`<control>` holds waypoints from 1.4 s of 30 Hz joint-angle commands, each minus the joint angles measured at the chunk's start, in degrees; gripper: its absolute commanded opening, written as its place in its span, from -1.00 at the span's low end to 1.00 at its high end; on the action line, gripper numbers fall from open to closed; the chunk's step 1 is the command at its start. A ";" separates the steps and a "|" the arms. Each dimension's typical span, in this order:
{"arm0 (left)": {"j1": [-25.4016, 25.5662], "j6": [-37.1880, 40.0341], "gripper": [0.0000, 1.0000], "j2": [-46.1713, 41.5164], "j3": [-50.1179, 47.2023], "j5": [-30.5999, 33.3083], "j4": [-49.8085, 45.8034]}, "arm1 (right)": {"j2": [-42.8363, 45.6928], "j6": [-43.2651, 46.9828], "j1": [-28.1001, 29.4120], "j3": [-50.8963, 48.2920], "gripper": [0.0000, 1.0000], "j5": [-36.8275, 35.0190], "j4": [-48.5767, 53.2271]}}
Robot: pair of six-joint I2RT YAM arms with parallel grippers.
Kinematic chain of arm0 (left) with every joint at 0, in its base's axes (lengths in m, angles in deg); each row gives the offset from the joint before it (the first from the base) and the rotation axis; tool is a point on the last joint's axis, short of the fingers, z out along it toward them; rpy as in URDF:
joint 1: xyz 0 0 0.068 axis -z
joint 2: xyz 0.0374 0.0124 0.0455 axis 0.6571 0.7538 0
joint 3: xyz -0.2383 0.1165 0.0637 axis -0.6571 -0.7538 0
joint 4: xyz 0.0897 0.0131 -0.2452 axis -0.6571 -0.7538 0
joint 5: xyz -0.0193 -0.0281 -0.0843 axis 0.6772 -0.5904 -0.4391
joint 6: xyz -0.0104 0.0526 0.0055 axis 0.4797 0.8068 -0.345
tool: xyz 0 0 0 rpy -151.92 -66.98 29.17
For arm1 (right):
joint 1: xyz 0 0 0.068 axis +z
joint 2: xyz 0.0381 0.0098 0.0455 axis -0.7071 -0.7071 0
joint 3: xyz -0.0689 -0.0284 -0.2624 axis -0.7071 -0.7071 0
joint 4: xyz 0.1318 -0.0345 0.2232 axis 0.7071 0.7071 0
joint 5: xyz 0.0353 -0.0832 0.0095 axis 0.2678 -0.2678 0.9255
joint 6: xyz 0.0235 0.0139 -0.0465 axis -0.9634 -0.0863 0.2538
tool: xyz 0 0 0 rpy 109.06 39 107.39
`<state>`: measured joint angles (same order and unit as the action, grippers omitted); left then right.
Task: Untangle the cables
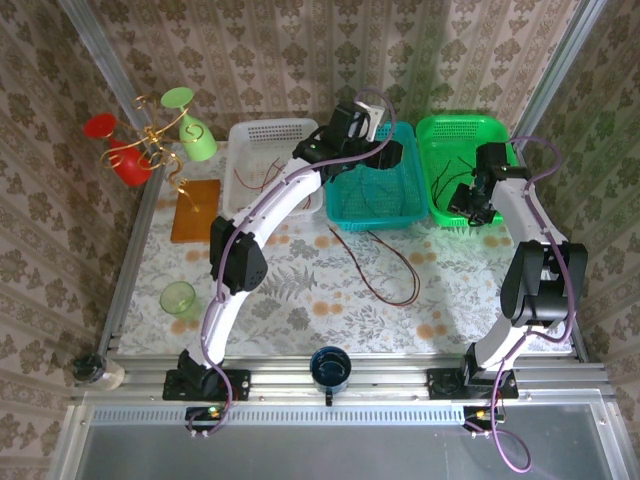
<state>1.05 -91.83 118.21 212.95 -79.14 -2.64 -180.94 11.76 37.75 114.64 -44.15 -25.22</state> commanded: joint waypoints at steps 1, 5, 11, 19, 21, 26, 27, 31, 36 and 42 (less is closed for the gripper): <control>0.06 1.03 0.47 -0.69 0.26 0.21 -1.69 | -0.92 1.03 0.30 -0.06 -0.26 2.35 2.32; 0.09 1.19 0.47 -0.92 -0.22 -0.05 -1.96 | -1.40 1.45 0.55 0.45 -0.27 3.42 2.87; 0.13 1.36 0.48 -1.53 -1.28 -0.31 -1.93 | -2.94 1.06 0.87 0.90 -0.35 6.06 2.69; 0.28 1.51 0.49 -2.36 -2.12 -0.31 -1.44 | -2.81 1.07 1.35 1.87 -0.26 7.76 3.29; 0.30 1.50 0.49 -2.58 -2.12 -0.31 -1.64 | -1.69 1.16 1.36 1.88 -0.16 7.74 3.56; 0.14 1.63 0.50 -3.80 -2.37 -0.62 -3.71 | 3.15 1.32 1.26 1.17 0.21 4.94 4.99; 0.15 1.70 0.50 -4.20 -2.68 -0.79 -4.09 | 4.35 1.06 1.35 0.79 0.24 4.49 5.25; -0.02 1.18 0.51 -8.41 -8.71 -1.19 -3.80 | 10.68 -0.98 2.41 -3.30 0.24 1.99 6.79; 0.06 0.57 0.49 -16.95 -22.91 -1.94 0.96 | 17.01 -3.87 6.81 -12.79 0.18 -0.95 7.41; -0.01 0.27 0.46 -25.83 -37.61 -2.34 3.76 | 17.87 -8.15 15.32 -24.28 0.08 -0.67 2.74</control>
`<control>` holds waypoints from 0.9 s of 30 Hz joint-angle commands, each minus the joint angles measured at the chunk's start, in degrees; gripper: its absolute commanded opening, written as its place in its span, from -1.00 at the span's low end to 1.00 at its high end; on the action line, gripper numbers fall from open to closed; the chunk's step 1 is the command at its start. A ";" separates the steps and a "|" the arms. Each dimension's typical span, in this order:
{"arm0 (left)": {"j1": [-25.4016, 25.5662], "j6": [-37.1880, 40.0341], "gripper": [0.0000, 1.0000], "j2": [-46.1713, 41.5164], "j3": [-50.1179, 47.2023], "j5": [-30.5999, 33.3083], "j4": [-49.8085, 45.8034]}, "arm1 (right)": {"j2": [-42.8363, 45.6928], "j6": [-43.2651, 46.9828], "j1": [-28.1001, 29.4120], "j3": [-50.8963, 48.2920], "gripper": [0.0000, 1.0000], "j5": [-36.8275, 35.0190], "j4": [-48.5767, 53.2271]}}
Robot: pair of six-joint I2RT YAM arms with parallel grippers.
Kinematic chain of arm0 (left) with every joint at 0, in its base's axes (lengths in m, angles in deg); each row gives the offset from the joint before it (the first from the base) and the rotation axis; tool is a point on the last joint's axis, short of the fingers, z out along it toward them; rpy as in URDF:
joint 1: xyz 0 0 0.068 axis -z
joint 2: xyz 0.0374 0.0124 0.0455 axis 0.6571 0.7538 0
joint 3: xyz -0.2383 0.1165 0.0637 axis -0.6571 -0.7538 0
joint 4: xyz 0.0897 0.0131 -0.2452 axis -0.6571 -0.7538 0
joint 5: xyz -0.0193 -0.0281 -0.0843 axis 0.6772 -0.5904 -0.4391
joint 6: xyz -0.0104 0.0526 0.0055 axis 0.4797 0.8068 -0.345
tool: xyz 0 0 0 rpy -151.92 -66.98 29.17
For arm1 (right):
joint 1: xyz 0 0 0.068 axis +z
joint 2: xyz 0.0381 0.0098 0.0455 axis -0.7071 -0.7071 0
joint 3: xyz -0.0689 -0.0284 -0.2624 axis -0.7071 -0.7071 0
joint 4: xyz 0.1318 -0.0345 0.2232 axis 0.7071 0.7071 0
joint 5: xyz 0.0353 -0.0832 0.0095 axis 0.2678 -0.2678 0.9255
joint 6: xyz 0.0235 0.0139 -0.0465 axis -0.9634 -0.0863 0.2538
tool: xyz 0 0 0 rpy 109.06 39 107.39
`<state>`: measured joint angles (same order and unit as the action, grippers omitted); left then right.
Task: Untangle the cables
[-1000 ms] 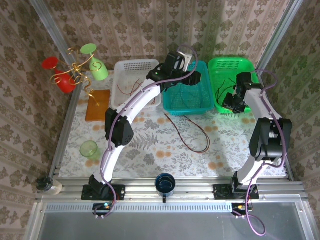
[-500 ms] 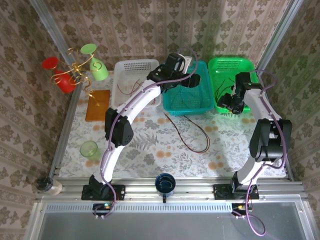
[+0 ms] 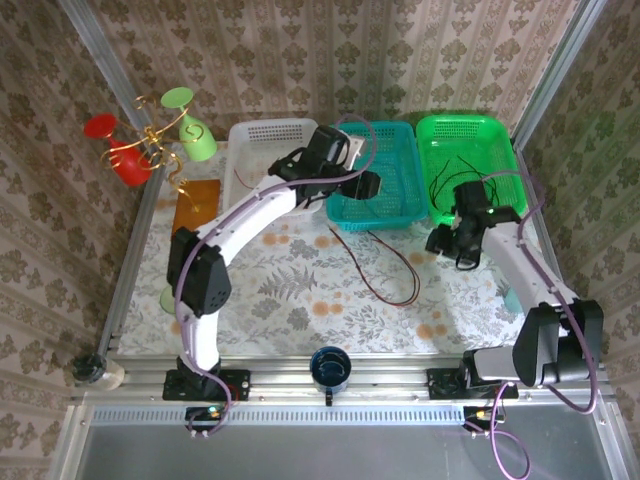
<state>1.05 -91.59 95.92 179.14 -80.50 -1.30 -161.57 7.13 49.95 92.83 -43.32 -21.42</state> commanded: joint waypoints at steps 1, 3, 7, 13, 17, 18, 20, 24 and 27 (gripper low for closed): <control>-0.02 -0.14 0.46 -4.84 -5.98 -0.96 2.98 | -2.36 -4.15 4.67 -2.99 0.08 -2.15 -1.73; -0.07 -0.75 0.45 -6.85 -9.52 -0.89 4.23 | -5.23 -5.18 7.68 -3.82 0.05 -3.79 -3.02; -0.03 -2.46 0.43 -9.30 -14.33 -0.88 5.99 | -10.62 -5.45 11.93 -3.96 0.01 -5.92 -4.38; -0.05 -3.62 0.42 -10.46 -17.01 -0.59 7.35 | -15.03 -5.34 14.95 -3.82 -0.09 -9.41 -6.10; -0.03 -3.59 0.42 -10.21 -16.86 -0.63 6.96 | -17.32 -4.72 14.96 -4.28 -0.15 -9.64 -7.42; -0.04 -3.60 0.42 -10.09 -16.74 -0.63 6.82 | -17.90 -4.53 14.99 -4.39 -0.16 -9.37 -8.04; -0.06 -3.50 0.42 -10.13 -16.57 -0.59 6.48 | -18.82 -4.09 15.54 -4.15 -0.19 -10.60 -7.94; -0.03 -3.67 0.42 -10.18 -16.40 -0.45 6.05 | -20.28 -4.42 16.26 -3.26 -0.22 -12.69 -6.31; -0.04 -3.75 0.42 -10.39 -16.58 -0.37 6.08 | -20.27 -4.84 16.81 -3.44 -0.23 -14.17 -5.99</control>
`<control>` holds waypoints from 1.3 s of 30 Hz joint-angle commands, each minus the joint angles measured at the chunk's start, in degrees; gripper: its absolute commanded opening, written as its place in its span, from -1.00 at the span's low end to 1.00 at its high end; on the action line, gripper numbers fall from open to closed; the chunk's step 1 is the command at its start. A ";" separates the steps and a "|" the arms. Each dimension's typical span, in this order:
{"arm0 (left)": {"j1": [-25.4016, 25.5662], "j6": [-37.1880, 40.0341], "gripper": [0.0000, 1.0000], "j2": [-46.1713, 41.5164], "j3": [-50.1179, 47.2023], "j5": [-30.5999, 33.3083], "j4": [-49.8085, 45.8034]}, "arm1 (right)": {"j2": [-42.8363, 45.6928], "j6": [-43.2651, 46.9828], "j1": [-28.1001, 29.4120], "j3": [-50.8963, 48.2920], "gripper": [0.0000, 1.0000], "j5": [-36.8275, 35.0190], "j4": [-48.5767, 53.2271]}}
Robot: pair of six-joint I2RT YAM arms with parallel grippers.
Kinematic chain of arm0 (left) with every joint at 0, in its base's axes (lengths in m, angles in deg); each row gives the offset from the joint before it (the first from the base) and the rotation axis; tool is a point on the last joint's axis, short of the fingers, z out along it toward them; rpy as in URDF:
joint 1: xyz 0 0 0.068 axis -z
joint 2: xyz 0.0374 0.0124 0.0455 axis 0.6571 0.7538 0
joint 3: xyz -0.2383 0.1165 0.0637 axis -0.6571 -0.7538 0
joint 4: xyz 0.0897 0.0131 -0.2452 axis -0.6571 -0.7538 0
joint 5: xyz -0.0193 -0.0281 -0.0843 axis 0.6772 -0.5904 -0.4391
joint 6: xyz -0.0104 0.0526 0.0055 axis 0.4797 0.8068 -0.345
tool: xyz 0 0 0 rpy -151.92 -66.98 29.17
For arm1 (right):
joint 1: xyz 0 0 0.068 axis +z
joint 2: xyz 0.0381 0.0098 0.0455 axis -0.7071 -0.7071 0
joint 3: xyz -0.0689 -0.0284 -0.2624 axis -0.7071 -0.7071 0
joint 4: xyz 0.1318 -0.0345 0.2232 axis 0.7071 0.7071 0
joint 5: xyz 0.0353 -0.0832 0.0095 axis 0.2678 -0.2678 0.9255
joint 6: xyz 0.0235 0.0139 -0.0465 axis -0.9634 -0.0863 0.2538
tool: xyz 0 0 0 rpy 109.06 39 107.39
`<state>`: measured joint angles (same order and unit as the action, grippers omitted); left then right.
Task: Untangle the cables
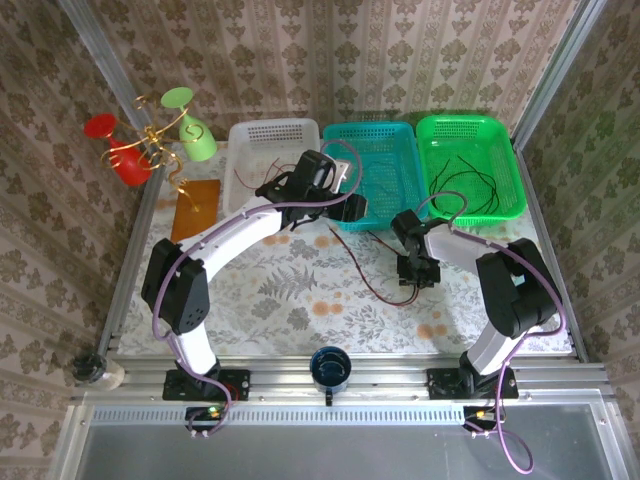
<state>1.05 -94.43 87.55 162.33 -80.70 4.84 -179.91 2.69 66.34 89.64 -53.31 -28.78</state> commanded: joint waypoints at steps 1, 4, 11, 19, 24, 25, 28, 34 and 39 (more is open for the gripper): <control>-0.05 -1.04 0.42 -2.21 0.14 -0.17 -0.11 | -1.63 -0.54 0.45 -0.61 -0.25 -4.14 1.16; 0.01 -1.31 0.42 -2.70 -0.26 -0.16 -0.02 | -1.31 -0.53 0.46 -1.02 -0.42 -4.22 1.17; 1.39 0.16 0.42 -3.40 -0.10 1.06 -2.72 | 0.35 0.34 0.45 -2.64 -0.86 -3.80 -0.41; 2.89 -1.97 0.42 -2.85 -2.39 -1.36 -1.63 | 10.16 0.40 1.56 -7.61 -1.00 -1.27 -2.30; 3.22 -3.38 0.46 -3.35 -1.94 -2.62 -1.91 | 21.78 -1.90 3.24 -10.49 -1.00 -0.69 -1.66; 3.01 -4.19 0.49 -3.71 -2.42 -4.06 -0.42 | 23.87 -2.08 3.73 -10.91 -1.00 -0.93 -1.15; 0.63 -11.89 0.50 -5.21 -6.80 -12.17 10.60 | 29.98 -2.69 4.80 -12.06 -1.00 -2.37 0.45; -4.68 -24.35 0.49 -6.15 -10.89 -21.70 28.51 | 43.30 -2.39 6.27 -12.53 -1.00 -3.77 0.12; -7.47 -25.15 0.49 -7.75 -9.13 -23.20 28.70 | 49.17 -1.66 6.52 -8.97 -1.00 -4.06 -1.57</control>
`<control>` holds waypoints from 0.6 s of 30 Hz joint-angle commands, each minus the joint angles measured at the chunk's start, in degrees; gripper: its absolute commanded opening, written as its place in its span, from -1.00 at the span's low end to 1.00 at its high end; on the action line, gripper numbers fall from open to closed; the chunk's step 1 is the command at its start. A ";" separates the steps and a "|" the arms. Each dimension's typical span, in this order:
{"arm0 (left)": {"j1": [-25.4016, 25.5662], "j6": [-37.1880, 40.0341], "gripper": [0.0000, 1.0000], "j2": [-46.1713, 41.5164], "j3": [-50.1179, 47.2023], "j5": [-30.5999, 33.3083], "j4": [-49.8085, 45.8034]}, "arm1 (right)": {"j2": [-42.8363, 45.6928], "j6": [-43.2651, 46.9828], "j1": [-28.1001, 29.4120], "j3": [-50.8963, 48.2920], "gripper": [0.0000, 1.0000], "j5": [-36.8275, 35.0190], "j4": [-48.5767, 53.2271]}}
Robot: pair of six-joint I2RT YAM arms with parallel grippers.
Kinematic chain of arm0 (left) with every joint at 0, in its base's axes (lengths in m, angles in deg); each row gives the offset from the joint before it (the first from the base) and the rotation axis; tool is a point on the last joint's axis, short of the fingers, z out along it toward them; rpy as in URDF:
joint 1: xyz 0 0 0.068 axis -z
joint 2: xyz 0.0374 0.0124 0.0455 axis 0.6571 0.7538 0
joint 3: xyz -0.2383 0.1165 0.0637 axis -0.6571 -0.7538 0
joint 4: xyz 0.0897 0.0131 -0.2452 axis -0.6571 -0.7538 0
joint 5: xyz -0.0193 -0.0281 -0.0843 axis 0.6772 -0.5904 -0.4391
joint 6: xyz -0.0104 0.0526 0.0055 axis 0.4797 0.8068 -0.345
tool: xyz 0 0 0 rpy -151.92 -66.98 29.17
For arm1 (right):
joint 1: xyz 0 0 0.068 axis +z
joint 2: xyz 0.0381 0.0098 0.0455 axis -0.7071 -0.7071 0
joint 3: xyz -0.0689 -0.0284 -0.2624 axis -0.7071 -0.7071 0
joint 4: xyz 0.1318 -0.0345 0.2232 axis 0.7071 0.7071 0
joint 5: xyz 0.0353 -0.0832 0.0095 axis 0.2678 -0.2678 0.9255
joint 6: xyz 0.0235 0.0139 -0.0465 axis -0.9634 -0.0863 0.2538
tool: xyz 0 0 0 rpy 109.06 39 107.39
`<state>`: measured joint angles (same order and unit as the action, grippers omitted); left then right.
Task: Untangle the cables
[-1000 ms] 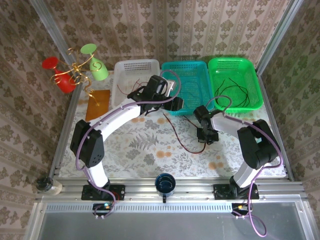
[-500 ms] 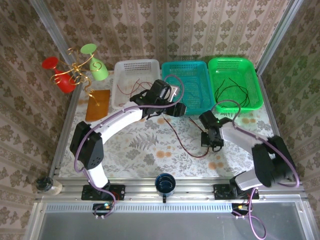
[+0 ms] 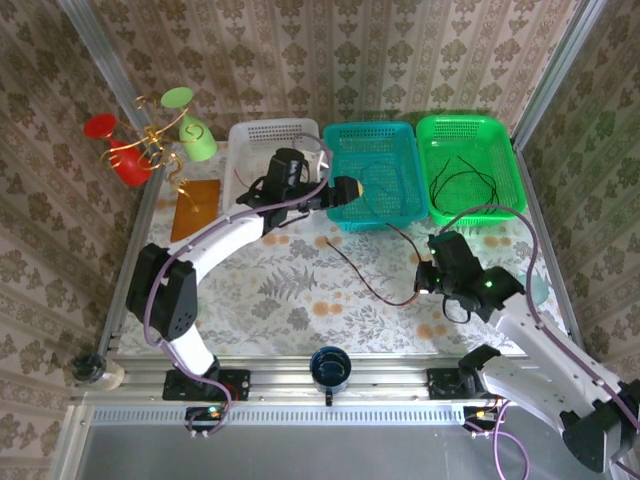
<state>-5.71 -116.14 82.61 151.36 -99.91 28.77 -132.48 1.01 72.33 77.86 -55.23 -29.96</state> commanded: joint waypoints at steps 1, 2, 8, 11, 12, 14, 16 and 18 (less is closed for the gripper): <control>-1.34 -3.88 0.49 -3.21 1.90 -4.82 5.14 | 2.18 0.57 0.52 3.80 -1.00 -2.18 -1.29; -1.98 -4.24 0.49 -3.69 1.77 -5.73 5.33 | 2.21 1.25 0.54 4.90 -1.00 -2.18 -2.37; -4.65 -4.61 0.50 -7.15 0.74 -4.92 5.47 | 0.94 3.50 0.53 11.16 -1.00 -2.51 -7.18; -5.04 -4.39 0.50 -8.24 0.08 -4.75 5.23 | -1.03 4.92 0.44 12.79 -1.00 -1.66 -7.03; -5.05 -4.24 0.50 -8.33 0.06 -4.77 5.01 | -2.12 5.05 0.44 13.28 -1.00 -2.17 -5.78; -5.05 -2.83 0.50 -8.31 0.54 -4.77 3.06 | -5.62 4.88 0.12 13.58 -0.94 -2.97 -2.43; -5.05 -1.40 0.50 -8.31 0.78 -4.78 0.80 | -9.62 3.42 -0.37 12.91 -0.71 -4.14 0.50; -5.05 -0.55 0.50 -8.42 0.58 -3.07 -0.48 | -13.55 0.19 -1.97 11.05 -0.45 -4.55 2.57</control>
<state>-10.76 -119.18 75.00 151.45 -103.56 30.98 -141.88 3.72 71.72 90.88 -57.07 -33.83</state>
